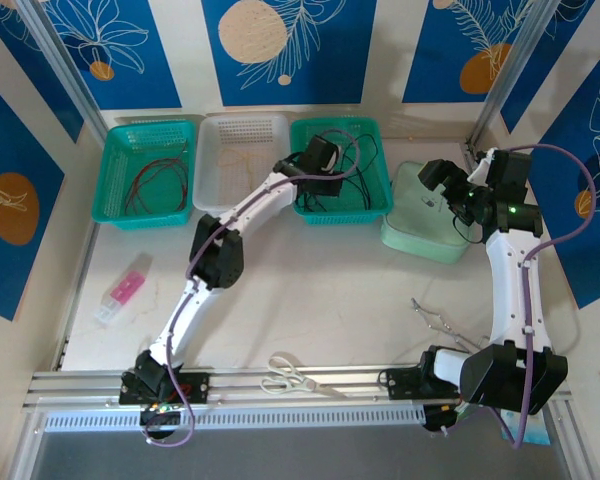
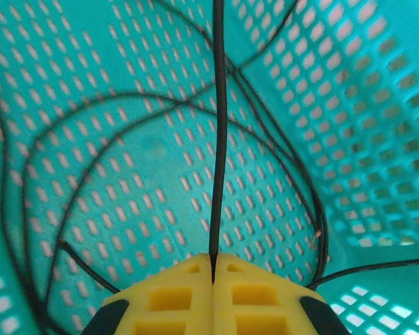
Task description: Untangle the cables
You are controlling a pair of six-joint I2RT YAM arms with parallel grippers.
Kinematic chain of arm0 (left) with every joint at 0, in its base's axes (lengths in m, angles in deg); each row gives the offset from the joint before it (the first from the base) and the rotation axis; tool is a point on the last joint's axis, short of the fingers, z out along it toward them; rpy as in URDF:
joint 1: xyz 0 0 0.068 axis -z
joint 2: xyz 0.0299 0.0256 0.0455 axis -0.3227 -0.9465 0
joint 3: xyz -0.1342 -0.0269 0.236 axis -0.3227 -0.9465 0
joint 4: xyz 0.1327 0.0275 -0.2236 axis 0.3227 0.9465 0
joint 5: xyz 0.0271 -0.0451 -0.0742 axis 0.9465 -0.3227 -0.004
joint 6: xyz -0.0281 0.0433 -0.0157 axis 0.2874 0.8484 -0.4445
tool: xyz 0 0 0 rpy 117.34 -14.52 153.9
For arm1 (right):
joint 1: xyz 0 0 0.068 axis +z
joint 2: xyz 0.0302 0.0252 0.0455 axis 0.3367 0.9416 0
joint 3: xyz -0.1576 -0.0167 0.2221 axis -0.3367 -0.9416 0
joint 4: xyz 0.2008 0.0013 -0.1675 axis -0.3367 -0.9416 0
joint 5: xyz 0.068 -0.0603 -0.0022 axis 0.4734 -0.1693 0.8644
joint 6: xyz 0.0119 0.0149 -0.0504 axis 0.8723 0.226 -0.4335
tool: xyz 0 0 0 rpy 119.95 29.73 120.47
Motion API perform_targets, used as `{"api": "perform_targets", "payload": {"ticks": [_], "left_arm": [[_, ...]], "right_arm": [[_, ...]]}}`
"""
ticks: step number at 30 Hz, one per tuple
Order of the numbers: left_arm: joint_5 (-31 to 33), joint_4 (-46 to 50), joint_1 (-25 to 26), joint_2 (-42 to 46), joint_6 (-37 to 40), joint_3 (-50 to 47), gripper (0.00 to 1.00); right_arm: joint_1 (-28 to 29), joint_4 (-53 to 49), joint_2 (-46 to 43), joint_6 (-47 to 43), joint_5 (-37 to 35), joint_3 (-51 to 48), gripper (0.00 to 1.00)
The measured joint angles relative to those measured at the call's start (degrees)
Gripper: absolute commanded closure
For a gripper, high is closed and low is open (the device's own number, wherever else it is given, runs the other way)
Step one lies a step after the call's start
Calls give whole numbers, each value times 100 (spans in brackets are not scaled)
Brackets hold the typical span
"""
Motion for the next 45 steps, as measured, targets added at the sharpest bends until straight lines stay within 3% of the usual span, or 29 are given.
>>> {"api": "perform_targets", "payload": {"ticks": [13,14,16,20,30,36,40,42,44,45], "left_arm": [[-50,282,-28,-260,-332,-4,100],[-52,278,-33,-260,-356,-4,96],[-68,280,-50,-260,-380,-4,68],[-142,243,-111,-258,-483,-4,50],[-79,46,-129,299,-553,-92,37],[-42,-365,-131,894,-555,-92,37],[-415,-761,-146,997,-745,-92,35],[-704,-874,-151,994,-846,-107,28],[-984,-1045,-151,997,-881,-170,0],[-1088,-1161,-146,1012,-868,-245,1]], "right_arm": [[2,-4,0,0,-4,0,1],[2,-7,0,0,-4,0,1],[2,-7,0,-2,-4,0,1],[2,-7,0,-17,-24,0,1],[59,-2,4,-17,-24,0,1],[68,63,9,-20,-22,-31,1],[68,96,11,-28,4,-144,1],[76,144,11,-70,26,-203,1],[79,238,11,-146,72,-297,1],[83,302,9,-166,94,-356,1]]}}
